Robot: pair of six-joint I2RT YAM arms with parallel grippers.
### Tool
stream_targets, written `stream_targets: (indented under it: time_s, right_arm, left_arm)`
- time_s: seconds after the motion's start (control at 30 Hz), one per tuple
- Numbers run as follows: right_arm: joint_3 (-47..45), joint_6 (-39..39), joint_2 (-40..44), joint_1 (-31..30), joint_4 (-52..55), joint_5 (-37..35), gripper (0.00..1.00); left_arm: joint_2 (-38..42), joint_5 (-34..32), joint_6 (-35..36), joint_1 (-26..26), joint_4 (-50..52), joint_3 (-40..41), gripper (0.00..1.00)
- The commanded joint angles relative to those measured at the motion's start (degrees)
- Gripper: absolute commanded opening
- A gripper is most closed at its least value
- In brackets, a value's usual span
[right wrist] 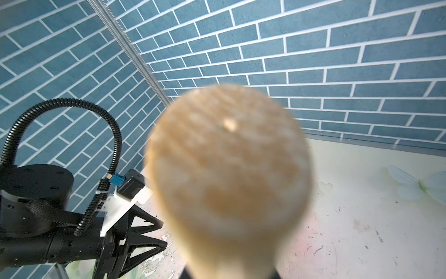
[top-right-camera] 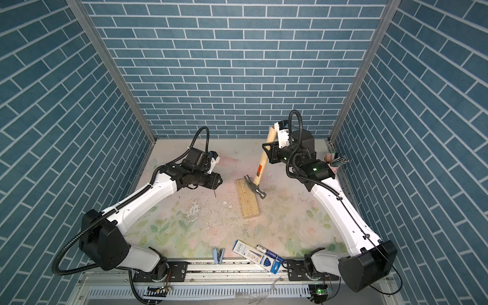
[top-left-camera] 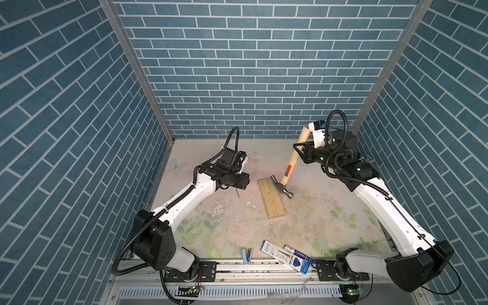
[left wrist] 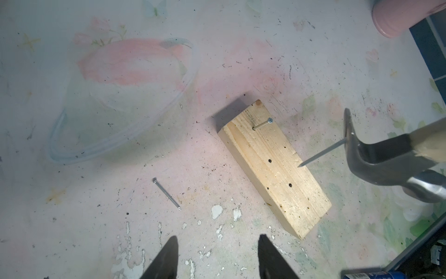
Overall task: Use a claw hammer to pull out a nail
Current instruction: Pick up the nail with the hammer.
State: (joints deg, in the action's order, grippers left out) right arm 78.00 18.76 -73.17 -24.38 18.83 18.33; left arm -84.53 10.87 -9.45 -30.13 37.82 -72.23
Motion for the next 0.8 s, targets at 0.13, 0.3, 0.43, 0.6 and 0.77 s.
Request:
stream_targets:
  time_s: [0.13, 0.3, 0.43, 0.6, 0.77]
  right_arm:
    - [5.3, 7.6, -2.4, 2.4, -4.5, 11.3, 0.0]
    - [6.3, 9.8, -4.9, 3.7, -5.3, 15.7, 0.0]
    - [6.6, 11.8, -6.7, 4.6, -6.5, 19.3, 0.0]
    - [6.9, 14.9, -8.7, 5.6, -8.7, 23.3, 0.0]
    - [6.8, 17.1, -10.0, 6.2, -10.7, 26.1, 0.0]
  left_arm:
    - [1.2, 2.1, 6.4, -0.7, 4.7, -2.5, 0.56]
    - [2.3, 2.9, 9.5, -1.7, 5.4, -2.8, 0.57]
    - [3.4, 3.7, 11.2, -2.5, 4.7, -2.1, 0.57]
    - [4.0, 4.7, 12.1, -3.4, 3.4, -0.6, 0.57]
    - [3.3, 4.0, 12.7, -4.4, 3.7, -0.5, 0.57]
